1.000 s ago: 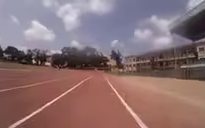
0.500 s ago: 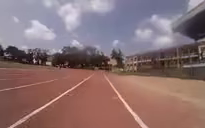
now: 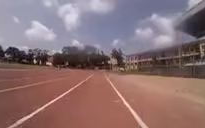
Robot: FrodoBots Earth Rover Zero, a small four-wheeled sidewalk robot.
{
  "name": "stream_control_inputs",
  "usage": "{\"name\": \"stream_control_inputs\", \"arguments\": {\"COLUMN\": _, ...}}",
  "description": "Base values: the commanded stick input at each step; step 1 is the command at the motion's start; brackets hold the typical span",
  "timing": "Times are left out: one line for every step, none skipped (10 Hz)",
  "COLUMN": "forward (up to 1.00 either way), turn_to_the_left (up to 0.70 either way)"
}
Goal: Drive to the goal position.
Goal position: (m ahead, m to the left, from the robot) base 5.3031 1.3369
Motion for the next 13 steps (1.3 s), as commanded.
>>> {"name": "stream_control_inputs", "arguments": {"forward": 0.70, "turn_to_the_left": 0.00}}
{"name": "stream_control_inputs", "arguments": {"forward": 0.70, "turn_to_the_left": 0.00}}
{"name": "stream_control_inputs", "arguments": {"forward": 0.70, "turn_to_the_left": 0.00}}
{"name": "stream_control_inputs", "arguments": {"forward": 0.70, "turn_to_the_left": 0.00}}
{"name": "stream_control_inputs", "arguments": {"forward": 0.70, "turn_to_the_left": 0.00}}
{"name": "stream_control_inputs", "arguments": {"forward": 0.70, "turn_to_the_left": 0.00}}
{"name": "stream_control_inputs", "arguments": {"forward": 0.70, "turn_to_the_left": 0.00}}
{"name": "stream_control_inputs", "arguments": {"forward": 0.70, "turn_to_the_left": 0.00}}
{"name": "stream_control_inputs", "arguments": {"forward": 0.70, "turn_to_the_left": 0.00}}
{"name": "stream_control_inputs", "arguments": {"forward": 0.70, "turn_to_the_left": 0.00}}
{"name": "stream_control_inputs", "arguments": {"forward": 0.70, "turn_to_the_left": 0.00}}
{"name": "stream_control_inputs", "arguments": {"forward": 0.70, "turn_to_the_left": 0.00}}
{"name": "stream_control_inputs", "arguments": {"forward": 0.70, "turn_to_the_left": 0.00}}
